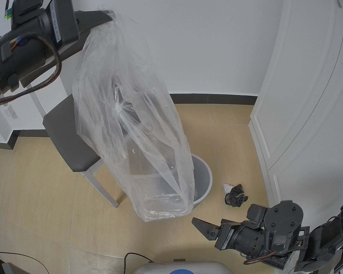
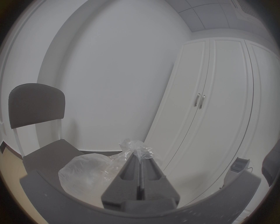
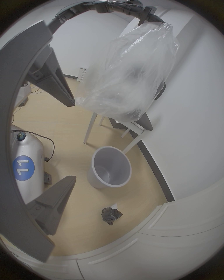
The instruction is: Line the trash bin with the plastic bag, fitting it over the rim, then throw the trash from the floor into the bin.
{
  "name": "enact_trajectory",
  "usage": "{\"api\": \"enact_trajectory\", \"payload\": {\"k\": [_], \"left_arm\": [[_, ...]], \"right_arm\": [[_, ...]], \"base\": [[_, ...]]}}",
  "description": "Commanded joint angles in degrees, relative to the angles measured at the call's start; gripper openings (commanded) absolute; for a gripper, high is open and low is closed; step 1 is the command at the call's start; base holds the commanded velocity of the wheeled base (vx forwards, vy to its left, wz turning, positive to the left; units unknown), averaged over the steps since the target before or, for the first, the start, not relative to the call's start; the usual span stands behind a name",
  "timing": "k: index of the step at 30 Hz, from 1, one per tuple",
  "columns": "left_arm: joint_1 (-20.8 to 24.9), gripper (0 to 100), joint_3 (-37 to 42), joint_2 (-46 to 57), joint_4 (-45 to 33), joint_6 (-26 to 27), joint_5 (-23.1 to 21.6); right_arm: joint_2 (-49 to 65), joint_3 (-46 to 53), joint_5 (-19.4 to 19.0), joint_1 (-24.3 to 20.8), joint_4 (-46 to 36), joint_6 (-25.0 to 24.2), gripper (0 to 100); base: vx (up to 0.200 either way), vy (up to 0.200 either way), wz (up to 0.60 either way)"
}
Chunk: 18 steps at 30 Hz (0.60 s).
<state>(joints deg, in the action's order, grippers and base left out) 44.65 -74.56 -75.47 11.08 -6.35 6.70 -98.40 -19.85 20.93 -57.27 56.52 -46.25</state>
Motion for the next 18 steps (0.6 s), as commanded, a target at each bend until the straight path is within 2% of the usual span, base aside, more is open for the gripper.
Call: {"api": "enact_trajectory", "payload": {"k": [1, 5, 18], "left_arm": [[0.2, 0, 0.3, -0.6, 0.7, -0.1, 0.1], [0.2, 0, 0.3, -0.6, 0.7, -0.1, 0.1], [0.2, 0, 0.2, -1.0, 0.9, 0.0, 0.1]], "right_arm": [[0.3, -0.5, 0.0, 0.0, 1.7, -0.7, 100], [-0.2, -0.5, 0.0, 0.0, 5.4, -1.1, 100], [-3.2, -4.1, -1.9, -2.1, 5.0, -0.3, 100]], "base": [[0.0, 0.0, 0.0], [0.0, 0.0, 0.0], [0.0, 0.0, 0.0]]}}
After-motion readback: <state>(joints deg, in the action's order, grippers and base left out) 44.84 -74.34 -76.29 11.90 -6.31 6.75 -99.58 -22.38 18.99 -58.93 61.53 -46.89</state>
